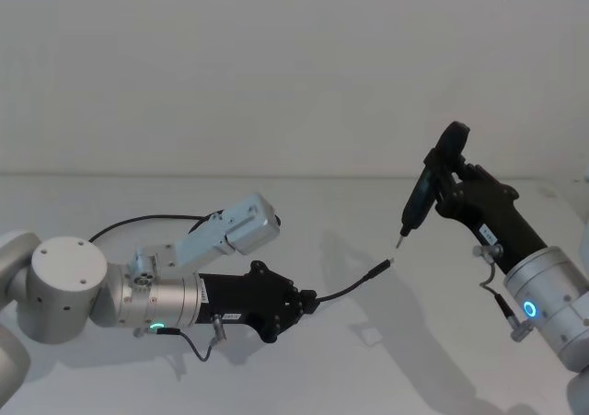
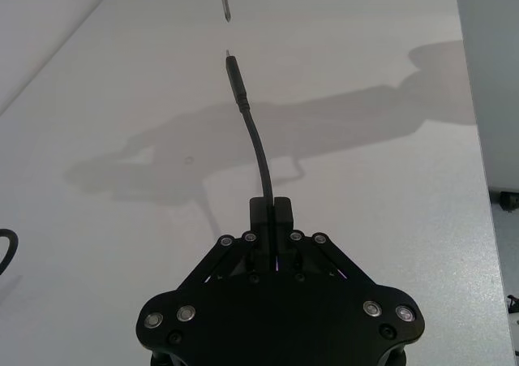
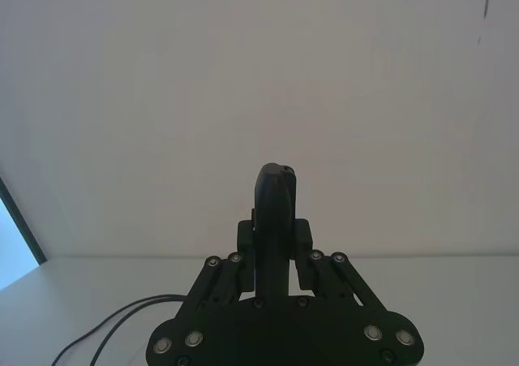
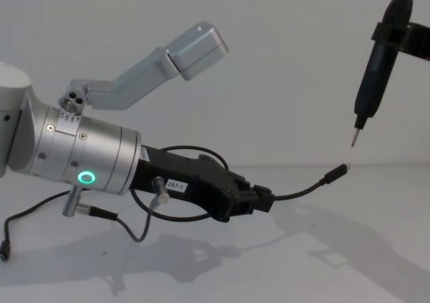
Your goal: Pick up the data cable with the one hand.
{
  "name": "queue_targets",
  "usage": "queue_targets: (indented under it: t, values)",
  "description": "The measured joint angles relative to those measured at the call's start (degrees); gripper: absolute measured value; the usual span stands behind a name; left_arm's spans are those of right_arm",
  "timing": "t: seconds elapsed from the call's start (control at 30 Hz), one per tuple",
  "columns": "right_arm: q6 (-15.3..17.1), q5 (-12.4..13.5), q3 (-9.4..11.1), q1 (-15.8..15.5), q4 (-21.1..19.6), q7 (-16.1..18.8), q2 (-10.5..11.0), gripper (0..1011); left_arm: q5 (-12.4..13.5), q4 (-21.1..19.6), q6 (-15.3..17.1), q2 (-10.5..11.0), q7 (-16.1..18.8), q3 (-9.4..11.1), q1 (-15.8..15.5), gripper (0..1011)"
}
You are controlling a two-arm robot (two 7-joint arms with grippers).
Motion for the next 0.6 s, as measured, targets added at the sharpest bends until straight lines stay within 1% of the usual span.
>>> queue_targets:
  t: [0.6]
  values:
    - [0.09, 0.03, -0.93, 0.59, 1.45, -0.48, 0.37, 279, 0.0, -0.01, 0.0, 0.0, 0.01, 0.0, 0.0, 50]
